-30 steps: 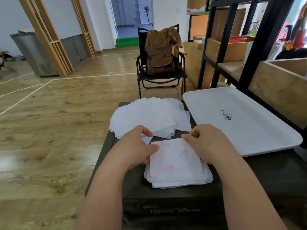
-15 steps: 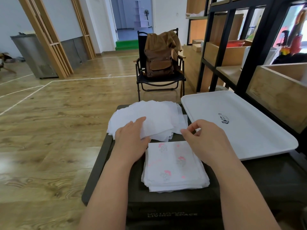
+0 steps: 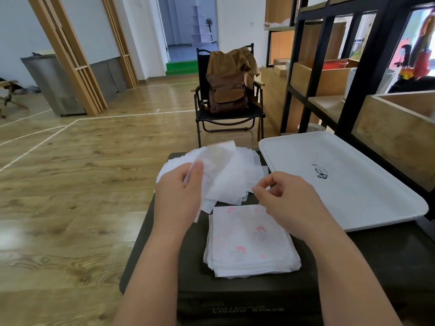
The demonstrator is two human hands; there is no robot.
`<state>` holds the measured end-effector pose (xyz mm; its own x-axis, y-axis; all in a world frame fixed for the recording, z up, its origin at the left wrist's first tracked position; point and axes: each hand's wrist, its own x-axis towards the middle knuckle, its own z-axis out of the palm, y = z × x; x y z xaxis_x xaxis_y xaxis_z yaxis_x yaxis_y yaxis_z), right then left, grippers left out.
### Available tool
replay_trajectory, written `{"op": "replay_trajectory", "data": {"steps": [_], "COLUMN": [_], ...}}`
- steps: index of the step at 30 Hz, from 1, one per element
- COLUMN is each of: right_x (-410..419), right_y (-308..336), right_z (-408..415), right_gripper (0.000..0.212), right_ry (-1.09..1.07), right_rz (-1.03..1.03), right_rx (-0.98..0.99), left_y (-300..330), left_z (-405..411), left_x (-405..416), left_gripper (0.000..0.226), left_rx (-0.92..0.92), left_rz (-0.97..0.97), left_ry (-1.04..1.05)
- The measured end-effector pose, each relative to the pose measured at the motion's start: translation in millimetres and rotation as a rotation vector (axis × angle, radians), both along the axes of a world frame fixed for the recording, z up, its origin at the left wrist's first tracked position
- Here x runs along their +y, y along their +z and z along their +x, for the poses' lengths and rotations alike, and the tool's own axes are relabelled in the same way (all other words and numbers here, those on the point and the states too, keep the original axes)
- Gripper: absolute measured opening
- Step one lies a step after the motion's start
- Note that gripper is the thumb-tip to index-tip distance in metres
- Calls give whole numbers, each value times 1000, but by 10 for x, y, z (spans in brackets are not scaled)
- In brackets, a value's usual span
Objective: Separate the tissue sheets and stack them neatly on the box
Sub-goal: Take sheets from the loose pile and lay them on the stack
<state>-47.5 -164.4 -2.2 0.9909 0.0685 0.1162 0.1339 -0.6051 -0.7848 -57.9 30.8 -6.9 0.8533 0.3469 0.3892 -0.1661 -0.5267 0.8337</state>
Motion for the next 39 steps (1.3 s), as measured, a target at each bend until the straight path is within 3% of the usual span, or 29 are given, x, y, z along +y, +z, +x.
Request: {"op": "replay_trajectory", "data": {"steps": [2, 4, 13, 18, 21, 31, 36, 39], "right_x": [26, 64, 189, 197, 178, 115, 108, 110], "right_y": [12, 18, 73, 91, 74, -2, 2, 38], "right_z": [-7, -14, -85, -87, -70, -22, -15, -21], "right_gripper": [11, 13, 35, 38, 37, 19, 9, 14], "right_ry": [42, 63, 173, 84, 56, -29, -65, -54], "right_rz": [96, 181, 479, 508, 456, 218, 159, 137], "right_rx": [2, -7, 18, -161, -230, -248, -306, -356], "left_y": [131, 225, 265, 213, 163, 118, 135, 170], "left_z": [-59, -108, -180, -168, -149, -177, -185, -201], "left_x": [-29, -44, -9, 24, 56, 78, 59, 56], "left_gripper": [49, 39, 34, 17, 38, 23, 14, 16], "left_rx": [45, 107, 173, 152, 91, 25, -5, -20], "left_rz": [-381, -608, -911, -664, -508, 2, 119, 80], "left_ry": [-70, -149, -365, -295, -230, -116, -29, -38]}}
